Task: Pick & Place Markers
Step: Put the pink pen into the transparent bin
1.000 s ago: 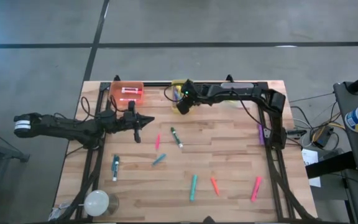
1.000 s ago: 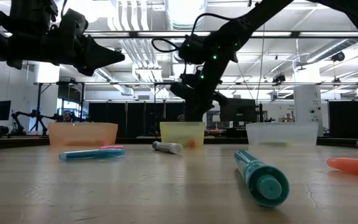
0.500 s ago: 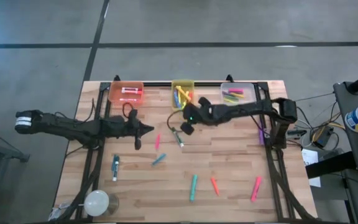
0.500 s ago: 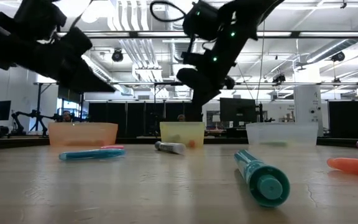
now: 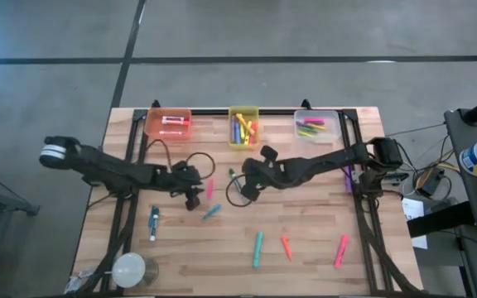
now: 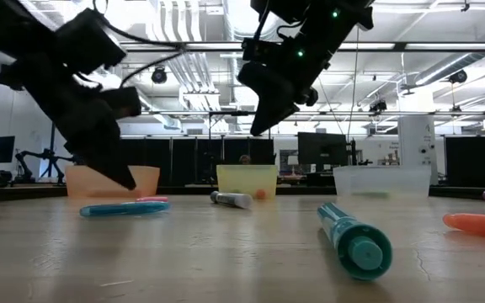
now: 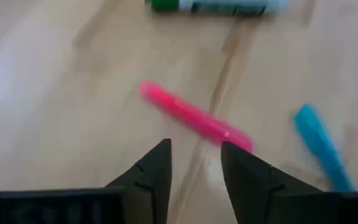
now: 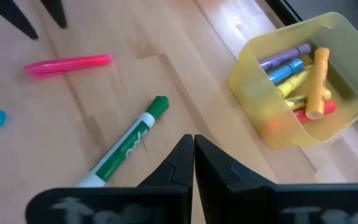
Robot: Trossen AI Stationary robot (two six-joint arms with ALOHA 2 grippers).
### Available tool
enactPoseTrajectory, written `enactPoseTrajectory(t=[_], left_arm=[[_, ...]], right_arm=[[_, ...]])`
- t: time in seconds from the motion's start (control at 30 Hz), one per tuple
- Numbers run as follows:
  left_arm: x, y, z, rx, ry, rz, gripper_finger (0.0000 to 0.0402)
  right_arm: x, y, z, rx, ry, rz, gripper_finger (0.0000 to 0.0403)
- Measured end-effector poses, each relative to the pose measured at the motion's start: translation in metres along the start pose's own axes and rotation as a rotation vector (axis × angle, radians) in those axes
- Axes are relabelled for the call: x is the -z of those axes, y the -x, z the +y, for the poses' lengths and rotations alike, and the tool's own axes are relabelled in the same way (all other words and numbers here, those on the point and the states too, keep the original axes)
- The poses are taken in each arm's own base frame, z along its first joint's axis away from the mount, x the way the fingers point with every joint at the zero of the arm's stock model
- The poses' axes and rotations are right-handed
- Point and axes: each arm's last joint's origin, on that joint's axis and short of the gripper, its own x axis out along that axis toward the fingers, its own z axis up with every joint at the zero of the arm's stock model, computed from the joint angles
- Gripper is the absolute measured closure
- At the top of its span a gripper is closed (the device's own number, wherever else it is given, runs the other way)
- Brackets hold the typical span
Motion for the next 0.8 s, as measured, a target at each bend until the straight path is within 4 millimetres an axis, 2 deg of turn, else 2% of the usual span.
enactPoseTrajectory(t=[0.3,0.57,0.67,0.8], left_arm=[[-0.01,-0.026,-0.017,-0.014,0.043,0.086,0.0266],[-0.014,-0.035,-0.02,-0.033,0.045,0.098,0.0266],[-0.017,-0.033,-0.022,-0.021,-0.028,0.091,0.0266],[-0.026,-0.023,-0.024,-0.037,-0.223,0.032,0.0266]], right_arm=[[0.001,0.0,0.0,0.001,0.006,0.002,0.0394],[0.001,0.0,0.0,0.002,0.021,0.004,0.0394],[0.001,0.0,0.0,0.001,0.028,0.003,0.0394],[0.002,-0.001,0.0,0.002,0.045,0.005,0.0394]])
